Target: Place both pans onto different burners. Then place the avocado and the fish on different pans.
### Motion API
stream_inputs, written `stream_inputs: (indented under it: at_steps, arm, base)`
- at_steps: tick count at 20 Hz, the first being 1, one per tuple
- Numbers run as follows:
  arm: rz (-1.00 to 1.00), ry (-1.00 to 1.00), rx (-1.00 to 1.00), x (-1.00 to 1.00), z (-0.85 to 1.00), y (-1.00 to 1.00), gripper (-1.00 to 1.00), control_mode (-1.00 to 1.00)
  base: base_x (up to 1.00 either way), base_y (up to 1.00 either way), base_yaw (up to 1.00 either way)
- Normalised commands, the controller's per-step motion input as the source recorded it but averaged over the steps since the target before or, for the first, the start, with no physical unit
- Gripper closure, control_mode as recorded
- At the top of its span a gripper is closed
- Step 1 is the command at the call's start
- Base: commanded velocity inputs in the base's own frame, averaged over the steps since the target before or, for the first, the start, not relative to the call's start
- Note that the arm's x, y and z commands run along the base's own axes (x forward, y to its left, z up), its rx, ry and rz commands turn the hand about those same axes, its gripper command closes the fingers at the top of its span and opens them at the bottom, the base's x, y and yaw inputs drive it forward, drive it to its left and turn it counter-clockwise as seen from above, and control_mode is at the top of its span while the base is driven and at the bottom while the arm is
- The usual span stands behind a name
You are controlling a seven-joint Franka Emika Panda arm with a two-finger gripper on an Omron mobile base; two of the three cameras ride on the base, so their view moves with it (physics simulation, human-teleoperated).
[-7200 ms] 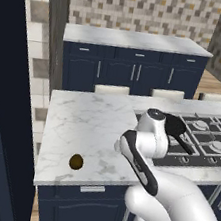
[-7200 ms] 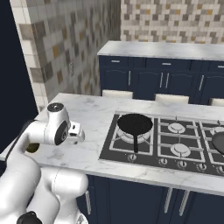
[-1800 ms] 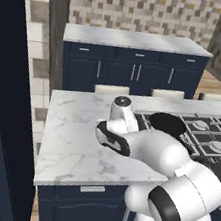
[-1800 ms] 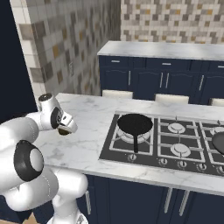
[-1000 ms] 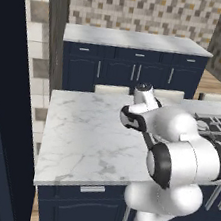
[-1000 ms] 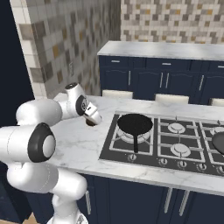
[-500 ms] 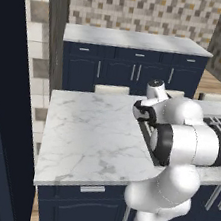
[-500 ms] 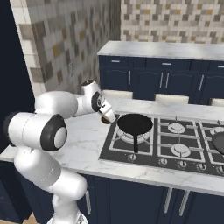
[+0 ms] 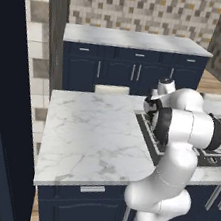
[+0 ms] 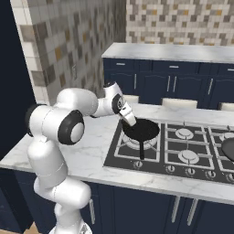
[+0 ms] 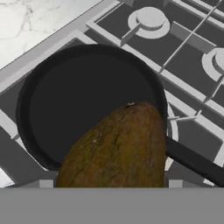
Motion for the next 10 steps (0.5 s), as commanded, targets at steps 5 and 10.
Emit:
stream_inputs:
  at_steps: [5,10]
  arm:
    - [-0.05,0.0,0.02,0.47,-0.24,-0.35,1.0,-1.0]
    - [-0.03,0.0,0.01,0.28,-0.43,-0.33,1.0,-1.0]
  base:
    - [0.0,0.0,0.0]
    - [0.0,0.0,0.0]
